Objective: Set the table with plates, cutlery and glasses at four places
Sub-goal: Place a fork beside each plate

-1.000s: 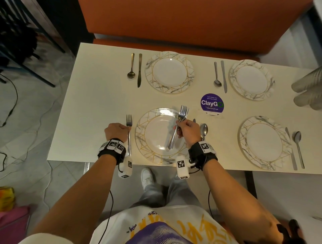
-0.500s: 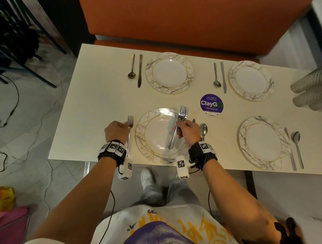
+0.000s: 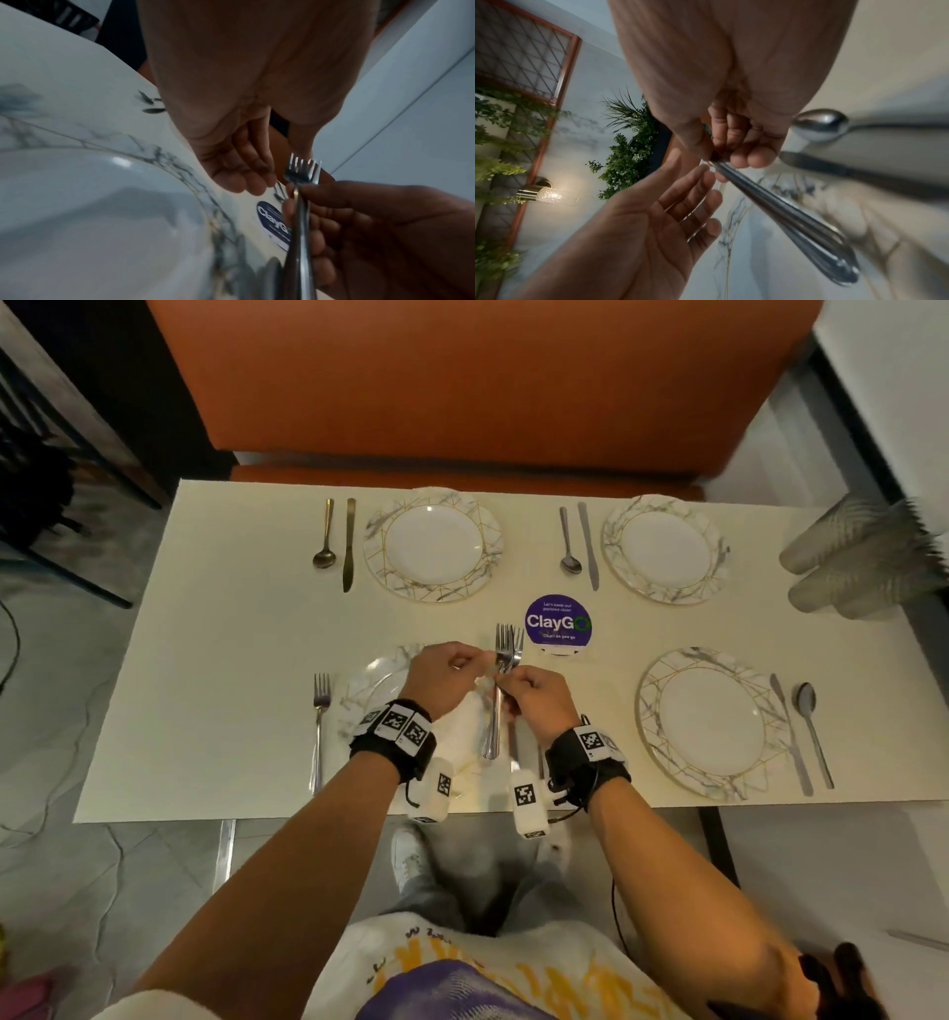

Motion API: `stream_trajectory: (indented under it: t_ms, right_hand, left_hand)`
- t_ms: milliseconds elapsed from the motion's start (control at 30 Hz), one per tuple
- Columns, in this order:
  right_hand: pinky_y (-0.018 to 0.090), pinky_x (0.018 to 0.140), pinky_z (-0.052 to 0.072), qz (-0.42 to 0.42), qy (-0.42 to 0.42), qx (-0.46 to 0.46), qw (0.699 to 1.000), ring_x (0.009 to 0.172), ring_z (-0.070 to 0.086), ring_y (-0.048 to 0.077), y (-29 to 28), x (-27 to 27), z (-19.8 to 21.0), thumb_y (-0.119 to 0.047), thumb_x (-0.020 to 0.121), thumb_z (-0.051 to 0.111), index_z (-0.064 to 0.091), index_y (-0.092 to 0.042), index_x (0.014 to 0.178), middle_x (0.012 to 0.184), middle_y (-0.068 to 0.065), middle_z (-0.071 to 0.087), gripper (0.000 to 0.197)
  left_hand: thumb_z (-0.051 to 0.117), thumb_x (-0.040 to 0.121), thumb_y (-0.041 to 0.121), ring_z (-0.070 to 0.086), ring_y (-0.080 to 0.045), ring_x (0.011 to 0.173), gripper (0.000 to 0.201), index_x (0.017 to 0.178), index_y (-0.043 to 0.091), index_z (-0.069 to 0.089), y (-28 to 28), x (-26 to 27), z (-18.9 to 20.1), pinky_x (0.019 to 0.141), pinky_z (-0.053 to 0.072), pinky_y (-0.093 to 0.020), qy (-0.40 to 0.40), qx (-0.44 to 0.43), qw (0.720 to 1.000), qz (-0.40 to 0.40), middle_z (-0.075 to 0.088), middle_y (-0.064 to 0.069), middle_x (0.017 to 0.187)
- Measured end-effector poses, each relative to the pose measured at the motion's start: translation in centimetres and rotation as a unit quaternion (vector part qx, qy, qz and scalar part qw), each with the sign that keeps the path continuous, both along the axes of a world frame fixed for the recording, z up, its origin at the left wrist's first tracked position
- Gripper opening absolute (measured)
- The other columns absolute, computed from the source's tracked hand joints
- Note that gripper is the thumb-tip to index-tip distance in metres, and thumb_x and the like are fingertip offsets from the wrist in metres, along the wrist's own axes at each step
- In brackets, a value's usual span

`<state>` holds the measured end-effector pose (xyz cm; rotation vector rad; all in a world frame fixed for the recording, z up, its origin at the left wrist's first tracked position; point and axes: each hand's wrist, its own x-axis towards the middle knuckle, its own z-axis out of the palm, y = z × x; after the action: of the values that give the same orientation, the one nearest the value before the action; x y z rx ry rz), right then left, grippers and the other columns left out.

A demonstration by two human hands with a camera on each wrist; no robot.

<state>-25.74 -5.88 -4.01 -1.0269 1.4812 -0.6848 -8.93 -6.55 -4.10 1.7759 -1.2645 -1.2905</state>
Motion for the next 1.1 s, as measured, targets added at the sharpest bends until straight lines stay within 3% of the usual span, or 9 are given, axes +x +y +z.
stream_trajectory:
  t_ms: [100,200,367,633,767,900,1100]
  right_hand:
    - [0.035,0.061,0.05,0.009,-0.011,0.007,1.0,0.057,0.056,0.023,-0.8,-3.7,0.1,-0.015,0.093,0.069,0.072,-0.002,0.085,0.065,0.012,0.065,0.016]
    - [0.034,0.063,0.055,0.003,-0.031,0.015,0.999,0.062,0.063,0.023,-1.7,-7.6,-0.1,-0.011,0.092,0.071,0.073,0.0,0.092,0.076,0.015,0.072,0.011]
    - [0.034,0.065,0.058,0.003,-0.038,0.03,0.999,0.067,0.066,0.025,-3.1,-13.5,-0.4,-0.01,0.09,0.074,0.073,0.005,0.1,0.081,0.021,0.073,0.019]
    - [0.033,0.06,0.054,0.033,-0.063,0.05,0.996,0.066,0.062,0.024,-4.7,-20.2,-1.1,-0.008,0.091,0.071,0.073,-0.003,0.096,0.087,0.023,0.074,0.007]
    - [0.032,0.055,0.05,0.03,-0.055,0.047,0.997,0.061,0.057,0.023,-5.4,-22.2,-1.6,-0.009,0.092,0.07,0.071,0.002,0.096,0.083,0.021,0.074,0.011]
    - [0.036,0.061,0.052,0.007,-0.016,0.04,0.999,0.059,0.058,0.021,-6.0,-24.4,-2.1,-0.013,0.093,0.069,0.072,-0.006,0.088,0.08,0.013,0.076,0.01]
    - [0.034,0.058,0.051,-0.037,0.009,0.038,0.999,0.058,0.058,0.018,-5.5,-27.7,-2.8,-0.013,0.094,0.069,0.072,-0.003,0.089,0.081,0.016,0.076,0.012]
  left_hand:
    - [0.083,0.083,0.032,0.073,-0.014,0.084,0.017,0.097,0.023,0.079,-1.3,-4.0,0.2,0.073,0.06,-0.03,0.033,0.011,0.999,0.003,0.078,0.003,0.089]
    - [0.086,0.08,0.018,0.071,-0.014,0.071,0.016,0.093,0.013,0.078,-2.4,-7.8,0.6,0.064,0.057,-0.03,0.078,0.047,0.995,0.041,0.078,-0.005,0.084]
    - [0.087,0.08,0.017,0.067,-0.02,0.07,0.015,0.089,0.01,0.078,-3.4,-13.8,0.5,0.063,0.055,-0.032,0.156,0.097,0.981,0.069,0.077,-0.017,0.086]
    - [0.075,0.09,0.005,0.068,-0.025,0.082,0.019,0.109,-0.001,0.075,-4.3,-20.1,0.0,0.074,0.06,-0.032,0.213,0.126,0.964,0.093,0.076,-0.022,0.097]
    - [0.07,0.093,0.0,0.07,-0.026,0.083,0.022,0.113,-0.007,0.071,-4.3,-21.7,0.6,0.079,0.064,-0.034,0.244,0.138,0.951,0.133,0.074,-0.02,0.094]
    - [0.076,0.091,0.007,0.072,-0.019,0.074,0.022,0.112,0.0,0.074,-3.9,-22.1,-0.2,0.069,0.062,-0.028,0.207,0.15,0.953,0.165,0.076,-0.012,0.087]
    - [0.07,0.093,-0.003,0.067,-0.024,0.067,0.002,0.094,-0.003,0.072,-2.6,-23.5,-2.3,0.057,0.061,-0.025,0.123,0.196,0.958,0.17,0.071,-0.02,0.084]
